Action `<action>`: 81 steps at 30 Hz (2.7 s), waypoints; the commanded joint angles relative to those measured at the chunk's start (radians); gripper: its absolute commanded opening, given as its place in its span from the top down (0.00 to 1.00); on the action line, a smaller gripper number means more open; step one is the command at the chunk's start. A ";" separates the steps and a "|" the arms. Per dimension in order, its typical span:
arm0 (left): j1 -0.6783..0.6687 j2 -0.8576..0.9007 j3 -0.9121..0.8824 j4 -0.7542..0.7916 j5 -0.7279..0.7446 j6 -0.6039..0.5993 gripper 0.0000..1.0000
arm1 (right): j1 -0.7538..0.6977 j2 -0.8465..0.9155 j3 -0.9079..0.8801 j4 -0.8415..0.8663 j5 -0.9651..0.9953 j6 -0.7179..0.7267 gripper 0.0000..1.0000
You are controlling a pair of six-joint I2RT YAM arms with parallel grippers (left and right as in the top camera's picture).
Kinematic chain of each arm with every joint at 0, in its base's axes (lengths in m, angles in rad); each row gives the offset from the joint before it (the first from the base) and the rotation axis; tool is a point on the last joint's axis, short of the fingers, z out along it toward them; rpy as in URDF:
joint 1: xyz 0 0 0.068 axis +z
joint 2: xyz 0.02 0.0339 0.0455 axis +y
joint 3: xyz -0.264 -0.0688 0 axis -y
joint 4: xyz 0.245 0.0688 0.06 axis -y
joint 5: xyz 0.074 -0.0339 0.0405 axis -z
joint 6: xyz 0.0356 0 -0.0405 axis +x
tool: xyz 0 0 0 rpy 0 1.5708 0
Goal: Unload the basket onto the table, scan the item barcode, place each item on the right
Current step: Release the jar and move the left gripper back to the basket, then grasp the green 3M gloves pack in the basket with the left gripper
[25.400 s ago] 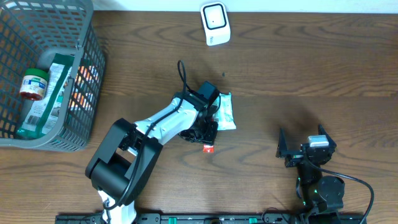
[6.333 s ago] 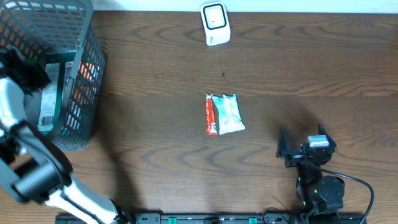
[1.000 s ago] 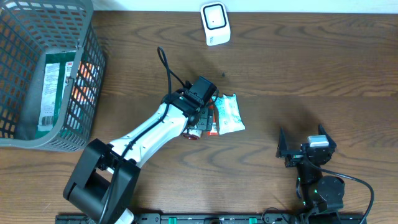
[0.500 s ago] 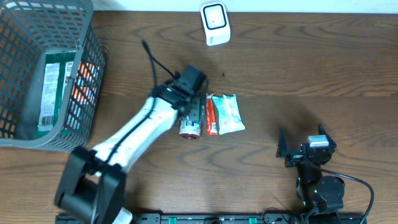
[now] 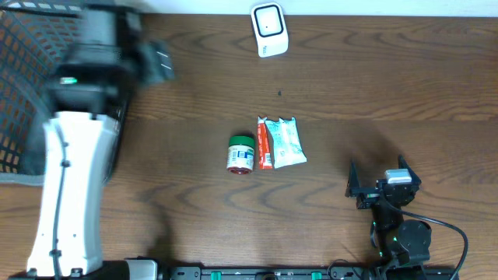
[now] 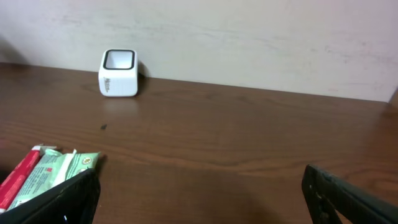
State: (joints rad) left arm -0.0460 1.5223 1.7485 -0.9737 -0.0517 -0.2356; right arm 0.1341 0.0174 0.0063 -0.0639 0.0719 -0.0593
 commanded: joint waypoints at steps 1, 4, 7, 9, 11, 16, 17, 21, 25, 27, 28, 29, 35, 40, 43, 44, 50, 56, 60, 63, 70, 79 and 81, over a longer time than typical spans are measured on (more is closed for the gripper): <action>0.195 -0.008 0.049 0.046 -0.013 0.024 0.12 | 0.004 -0.004 -0.001 -0.004 0.005 -0.002 0.01; 0.354 0.019 0.049 0.112 -0.013 0.005 0.12 | 0.004 -0.004 -0.001 -0.004 0.005 -0.002 0.01; 0.470 0.062 0.049 0.144 -0.014 0.006 0.12 | 0.004 -0.004 -0.001 -0.004 0.005 -0.002 0.01; 0.545 0.102 0.049 0.146 -0.013 0.006 0.12 | 0.004 -0.004 -0.001 -0.004 0.005 -0.002 0.01; 0.605 0.152 0.049 0.141 -0.013 0.008 0.12 | 0.004 -0.004 -0.001 -0.004 0.005 -0.002 0.01; 0.687 0.285 0.049 0.101 0.006 0.030 0.02 | 0.004 -0.004 -0.001 -0.004 0.005 -0.002 0.01; 0.695 0.309 0.049 0.092 0.019 0.031 0.01 | 0.004 -0.004 -0.001 -0.004 0.005 -0.002 0.01; 0.704 0.409 0.048 0.079 0.026 0.071 0.02 | 0.004 -0.004 -0.001 -0.004 0.005 -0.002 0.01; 0.701 0.490 0.047 0.076 0.026 0.109 0.02 | 0.004 -0.004 -0.001 -0.004 0.005 -0.002 0.01; 0.701 0.525 0.047 0.064 0.026 0.108 0.02 | 0.004 -0.004 -0.001 -0.004 0.005 -0.002 0.01; 0.701 0.538 0.047 0.056 0.037 0.109 0.02 | 0.004 -0.004 -0.001 -0.004 0.005 -0.002 0.01; 0.701 0.554 0.047 0.049 0.058 0.108 0.01 | 0.004 -0.004 -0.001 -0.004 0.005 -0.002 0.01; 0.701 0.595 0.021 0.028 0.115 0.108 0.02 | 0.004 -0.004 -0.001 -0.004 0.005 -0.002 0.01; 0.701 0.595 -0.051 0.050 0.111 0.109 0.02 | 0.004 -0.004 -0.001 -0.004 0.005 -0.002 0.01; 0.701 0.596 -0.113 0.100 0.111 0.119 0.02 | 0.004 -0.004 -0.001 -0.004 0.005 -0.002 0.01; 0.701 0.596 -0.130 0.115 0.111 0.128 0.02 | 0.004 -0.004 -0.001 -0.004 0.005 -0.002 0.01; 0.701 0.596 -0.241 0.203 0.112 0.164 0.02 | 0.004 -0.004 -0.001 -0.004 0.005 -0.002 0.01; 0.694 0.596 -0.283 0.227 0.206 0.161 0.02 | 0.004 -0.004 -0.001 -0.004 0.005 -0.002 0.01; 0.690 0.595 -0.283 0.228 0.307 0.161 0.21 | 0.004 -0.004 -0.001 -0.004 0.005 -0.002 0.01; 0.691 0.594 -0.283 0.227 0.341 0.161 0.79 | 0.004 -0.004 -0.001 -0.004 0.005 -0.002 0.01; 0.691 0.522 -0.254 0.212 0.446 0.161 0.93 | 0.004 -0.004 -0.001 -0.004 0.005 -0.002 0.01; 0.691 0.130 -0.241 0.254 0.435 0.128 0.93 | 0.004 -0.004 -0.001 -0.004 0.005 -0.002 0.01; 0.690 0.033 -0.241 0.259 0.406 0.098 0.93 | 0.004 -0.004 -0.001 -0.004 0.005 -0.002 0.01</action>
State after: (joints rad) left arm 0.6472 1.7306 1.4910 -0.7200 0.3668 -0.0898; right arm 0.1341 0.0174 0.0063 -0.0639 0.0719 -0.0593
